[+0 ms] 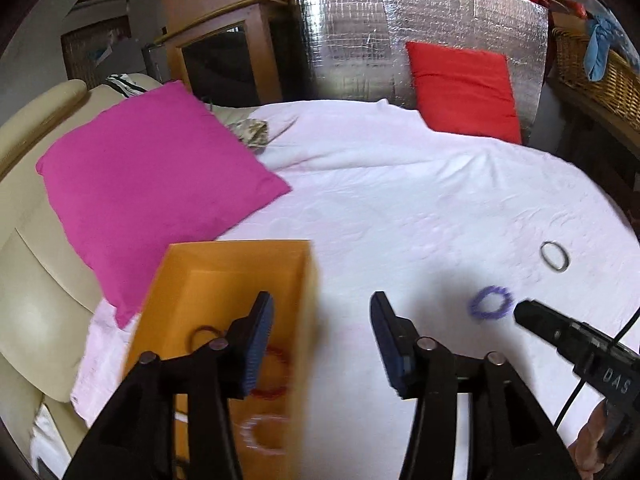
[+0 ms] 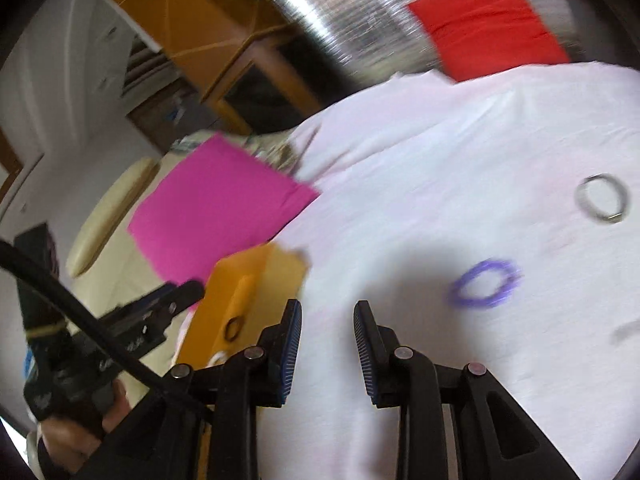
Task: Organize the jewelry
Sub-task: 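Grasp the bronze cuff bracelet with the right tool while the left tool approaches the purple bead bracelet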
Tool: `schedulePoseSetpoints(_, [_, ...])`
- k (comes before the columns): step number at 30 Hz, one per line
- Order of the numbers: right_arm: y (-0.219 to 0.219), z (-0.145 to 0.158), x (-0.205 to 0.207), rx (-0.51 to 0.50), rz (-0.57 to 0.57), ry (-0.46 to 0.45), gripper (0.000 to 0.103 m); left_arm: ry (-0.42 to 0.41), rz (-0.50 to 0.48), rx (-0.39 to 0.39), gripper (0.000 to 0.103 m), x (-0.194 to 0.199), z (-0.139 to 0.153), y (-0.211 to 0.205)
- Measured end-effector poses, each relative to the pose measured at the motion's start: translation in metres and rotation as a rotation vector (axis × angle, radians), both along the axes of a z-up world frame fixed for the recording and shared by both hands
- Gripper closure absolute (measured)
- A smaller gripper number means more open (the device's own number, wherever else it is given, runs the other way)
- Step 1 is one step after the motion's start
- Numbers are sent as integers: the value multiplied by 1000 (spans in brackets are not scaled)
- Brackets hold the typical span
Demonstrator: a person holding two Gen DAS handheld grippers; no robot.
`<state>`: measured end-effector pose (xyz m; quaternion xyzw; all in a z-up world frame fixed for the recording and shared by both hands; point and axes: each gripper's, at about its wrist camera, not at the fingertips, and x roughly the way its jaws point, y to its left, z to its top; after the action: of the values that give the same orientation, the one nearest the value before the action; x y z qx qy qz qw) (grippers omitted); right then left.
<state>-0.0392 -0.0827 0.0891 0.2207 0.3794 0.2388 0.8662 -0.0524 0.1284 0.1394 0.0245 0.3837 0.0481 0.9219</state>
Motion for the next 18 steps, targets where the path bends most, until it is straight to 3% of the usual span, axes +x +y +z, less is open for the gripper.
schedulePoseSetpoints(2, [-21,4,4,-6,-48,-2,73,-3,0,-25,35,4,-3,-23])
schedulePoseSetpoints(10, [-106,13,10,-26,-255,17,73,109,-73,-103,34,26,-52,-98])
schedulePoseSetpoints(18, [-145,7,11,-71,-324,45,69,244,-104,-47,34,42,-104,-119])
